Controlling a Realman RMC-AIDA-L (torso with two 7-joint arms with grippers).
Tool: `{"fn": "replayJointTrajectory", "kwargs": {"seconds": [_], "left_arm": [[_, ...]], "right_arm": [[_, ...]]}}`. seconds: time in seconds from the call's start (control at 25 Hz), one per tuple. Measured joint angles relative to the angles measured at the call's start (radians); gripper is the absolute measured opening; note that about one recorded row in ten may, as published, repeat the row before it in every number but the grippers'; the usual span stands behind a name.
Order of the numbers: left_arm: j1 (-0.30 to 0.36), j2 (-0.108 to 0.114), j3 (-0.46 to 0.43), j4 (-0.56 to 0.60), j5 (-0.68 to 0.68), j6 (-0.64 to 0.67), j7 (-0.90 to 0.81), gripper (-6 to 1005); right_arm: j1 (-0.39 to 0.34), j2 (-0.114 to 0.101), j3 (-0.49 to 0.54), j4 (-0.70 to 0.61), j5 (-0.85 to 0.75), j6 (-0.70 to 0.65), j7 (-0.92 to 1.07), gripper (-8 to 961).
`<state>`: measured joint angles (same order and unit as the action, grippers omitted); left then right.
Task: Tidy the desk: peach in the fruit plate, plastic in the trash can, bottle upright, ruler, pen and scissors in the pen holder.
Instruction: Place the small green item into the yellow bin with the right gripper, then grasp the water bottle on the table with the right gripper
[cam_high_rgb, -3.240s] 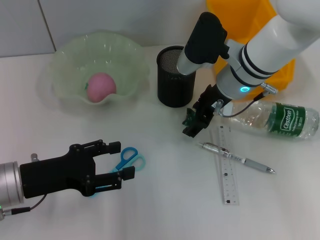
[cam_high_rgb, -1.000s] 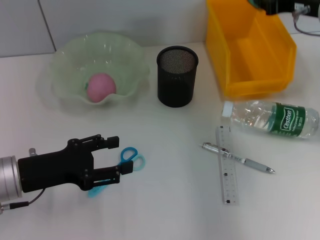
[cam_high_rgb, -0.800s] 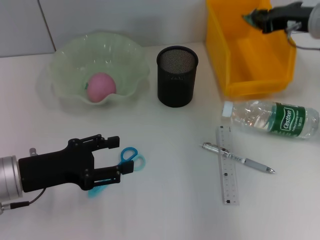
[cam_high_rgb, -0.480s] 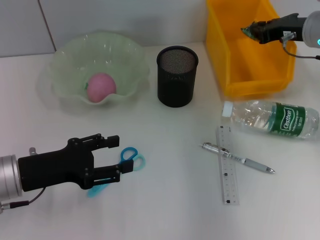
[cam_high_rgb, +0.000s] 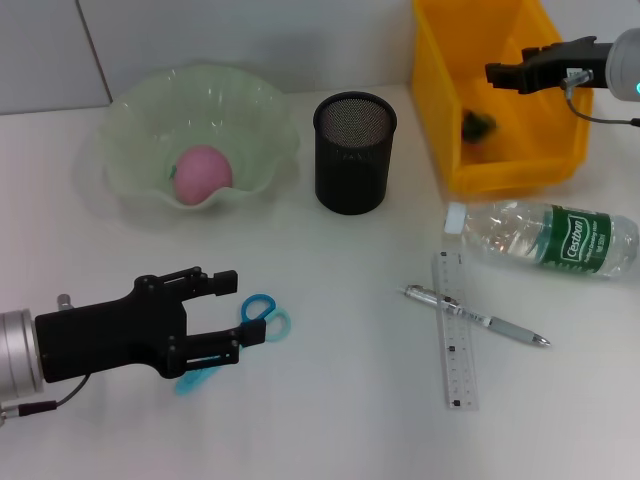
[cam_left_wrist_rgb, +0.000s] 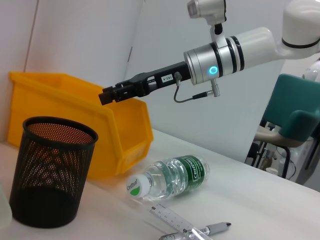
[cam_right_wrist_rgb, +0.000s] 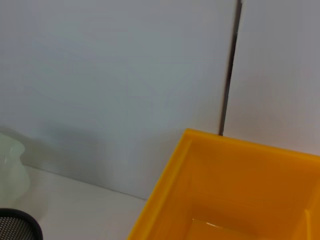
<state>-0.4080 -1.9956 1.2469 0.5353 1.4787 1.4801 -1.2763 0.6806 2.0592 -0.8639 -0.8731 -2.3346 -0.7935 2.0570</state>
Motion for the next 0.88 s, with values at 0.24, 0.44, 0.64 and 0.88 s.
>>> {"fn": "replayJointTrajectory", "kwargs": {"seconds": [0.24,0.44,0.64,0.88], "left_arm": [[0.0,0.001,0.0,0.0,0.0,0.0,0.0,782],[0.0,0.0,0.0,-0.001,0.0,0.0,0.0,782],[0.0,0.0,0.0,-0.002,0.0,0.0,0.001,782],[0.0,0.0,0.0,-0.002,0.0,0.003,0.004,782]], "right_arm": [[-0.004,0.004,0.002,-0.009,0.017,-0.001,0.0,604],[-0.032,0.004,0.003,-0.042,0.135,-0.014,-0.006,690],[-0.084,-0.003,0.003,-0.099,0.319,-0.102,-0.054,698],[-0.149,-0.034,0.01,-0.116,0.564,-0.3,-0.18,703]]}}
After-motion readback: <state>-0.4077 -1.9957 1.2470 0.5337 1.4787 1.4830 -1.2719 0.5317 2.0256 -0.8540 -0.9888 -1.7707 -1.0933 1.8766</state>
